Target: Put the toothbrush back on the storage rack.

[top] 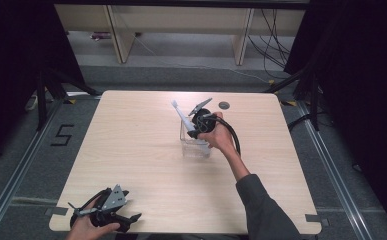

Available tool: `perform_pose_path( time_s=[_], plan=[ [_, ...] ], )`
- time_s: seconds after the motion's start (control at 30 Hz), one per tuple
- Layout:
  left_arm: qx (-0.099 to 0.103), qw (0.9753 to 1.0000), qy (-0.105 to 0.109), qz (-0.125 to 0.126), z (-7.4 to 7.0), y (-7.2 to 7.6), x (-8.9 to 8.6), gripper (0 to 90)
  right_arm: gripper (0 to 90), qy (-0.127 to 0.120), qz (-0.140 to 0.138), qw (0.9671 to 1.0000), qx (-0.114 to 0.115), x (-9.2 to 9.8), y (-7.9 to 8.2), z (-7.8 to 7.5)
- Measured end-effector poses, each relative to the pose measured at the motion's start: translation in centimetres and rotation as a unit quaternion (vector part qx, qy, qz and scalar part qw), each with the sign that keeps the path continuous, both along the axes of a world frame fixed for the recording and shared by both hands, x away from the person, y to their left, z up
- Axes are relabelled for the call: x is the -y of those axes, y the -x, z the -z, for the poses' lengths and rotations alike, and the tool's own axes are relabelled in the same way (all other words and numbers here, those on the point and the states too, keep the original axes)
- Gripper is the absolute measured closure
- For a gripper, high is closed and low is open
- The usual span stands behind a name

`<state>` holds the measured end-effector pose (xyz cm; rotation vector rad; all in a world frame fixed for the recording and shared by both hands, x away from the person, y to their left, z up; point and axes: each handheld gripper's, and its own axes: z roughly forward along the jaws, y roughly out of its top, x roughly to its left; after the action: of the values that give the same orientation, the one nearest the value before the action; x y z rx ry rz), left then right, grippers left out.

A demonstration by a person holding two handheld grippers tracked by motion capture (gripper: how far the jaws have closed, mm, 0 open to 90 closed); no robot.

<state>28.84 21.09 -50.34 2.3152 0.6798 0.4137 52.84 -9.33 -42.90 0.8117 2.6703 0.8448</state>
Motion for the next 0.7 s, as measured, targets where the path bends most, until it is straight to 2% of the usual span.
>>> perform_pose_path(
  time_s=[0.07,0.17,0.27,0.33,0.37,0.5,0.57,0.6,0.7],
  plan=[
    [-0.001,1.0000,0.000,0.001,0.0,0.0,0.0,15.4,66.3,0.004,-0.008,0.9999,0.005,-0.1,-0.1,0.1],
    [0.000,1.0000,-0.001,0.001,0.0,0.0,0.0,15.4,66.0,0.006,-0.002,1.0000,0.001,-0.2,0.0,0.0],
    [0.000,1.0000,0.000,0.000,0.0,0.0,0.0,15.4,65.5,0.007,-0.004,0.9999,0.010,0.0,-0.1,-0.1],
    [-0.001,1.0000,-0.001,0.002,0.0,0.0,0.0,15.4,64.8,0.003,0.007,1.0000,0.002,0.1,0.0,-0.2],
    [-0.001,1.0000,-0.001,0.002,0.0,0.0,0.0,15.4,64.8,-0.006,0.008,0.9999,0.005,0.3,0.0,-0.3],
    [0.000,1.0000,-0.002,0.002,0.0,0.0,0.0,15.4,64.1,-0.002,0.010,0.9999,0.008,0.6,0.1,-0.6],
    [-0.002,1.0000,-0.001,0.002,0.0,0.0,0.0,15.4,63.9,-0.011,0.012,0.9999,0.005,0.7,0.2,-0.8],
    [-0.002,1.0000,-0.002,0.002,0.0,0.0,0.0,15.4,63.3,-0.012,0.001,0.9997,0.020,0.9,0.1,-1.0],
    [-0.001,1.0000,-0.002,0.002,0.0,0.0,0.0,15.4,62.9,-0.016,0.000,0.9997,0.021,1.0,0.2,-1.2]
  ],
)
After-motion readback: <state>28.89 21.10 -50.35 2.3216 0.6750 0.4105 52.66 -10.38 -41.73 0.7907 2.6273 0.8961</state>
